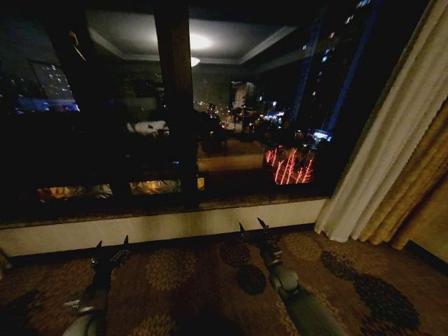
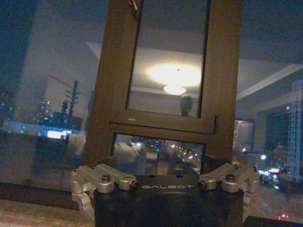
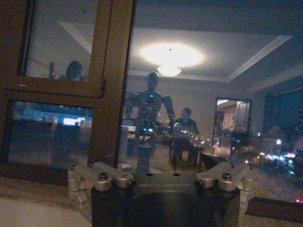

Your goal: Open the curtains by pulling them apart, changing their state from closed to fully open.

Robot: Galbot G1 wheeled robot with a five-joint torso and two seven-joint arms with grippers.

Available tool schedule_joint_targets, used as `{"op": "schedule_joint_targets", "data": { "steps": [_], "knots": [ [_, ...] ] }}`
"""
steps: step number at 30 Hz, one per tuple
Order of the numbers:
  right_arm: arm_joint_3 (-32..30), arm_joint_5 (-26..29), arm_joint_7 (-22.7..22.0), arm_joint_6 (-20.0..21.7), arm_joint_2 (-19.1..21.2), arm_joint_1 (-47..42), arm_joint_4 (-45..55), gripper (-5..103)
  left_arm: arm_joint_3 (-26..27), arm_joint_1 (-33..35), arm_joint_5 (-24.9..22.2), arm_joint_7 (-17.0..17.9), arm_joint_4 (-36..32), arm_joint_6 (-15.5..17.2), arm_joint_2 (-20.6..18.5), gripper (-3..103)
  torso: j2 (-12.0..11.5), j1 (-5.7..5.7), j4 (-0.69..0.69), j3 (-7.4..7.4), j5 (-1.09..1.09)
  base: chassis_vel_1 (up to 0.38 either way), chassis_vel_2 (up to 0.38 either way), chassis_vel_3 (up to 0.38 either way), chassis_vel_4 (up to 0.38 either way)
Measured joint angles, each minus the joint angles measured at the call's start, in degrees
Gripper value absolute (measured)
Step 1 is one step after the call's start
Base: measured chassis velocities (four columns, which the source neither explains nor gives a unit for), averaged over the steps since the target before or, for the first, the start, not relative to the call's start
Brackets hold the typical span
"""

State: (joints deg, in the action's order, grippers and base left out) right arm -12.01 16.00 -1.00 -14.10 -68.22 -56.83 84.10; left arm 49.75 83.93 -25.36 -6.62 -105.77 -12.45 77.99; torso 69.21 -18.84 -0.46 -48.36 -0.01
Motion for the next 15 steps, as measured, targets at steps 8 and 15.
{"op": "schedule_joint_targets", "data": {
  "steps": [8, 15],
  "knots": [
    [0.0, 0.0, 0.0, 0.0, 0.0, 0.0, 0.0, 100, 0.0, 0.0, 0.0, 0.0, 0.0, 0.0, 0.0, 100, 0.0, -0.05, 0.0, -0.03, 0.0, 0.0, 0.0, 0.0, 0.0],
    [0.0, 0.0, 0.0, 0.0, 0.0, 0.0, 0.0, 100, 0.0, 0.0, 0.0, 0.0, 0.0, 0.0, 0.0, 100, 0.0, -0.02, -0.01, -0.02, 0.0, -0.011, 0.018, 0.019, -0.025]
  ]
}}
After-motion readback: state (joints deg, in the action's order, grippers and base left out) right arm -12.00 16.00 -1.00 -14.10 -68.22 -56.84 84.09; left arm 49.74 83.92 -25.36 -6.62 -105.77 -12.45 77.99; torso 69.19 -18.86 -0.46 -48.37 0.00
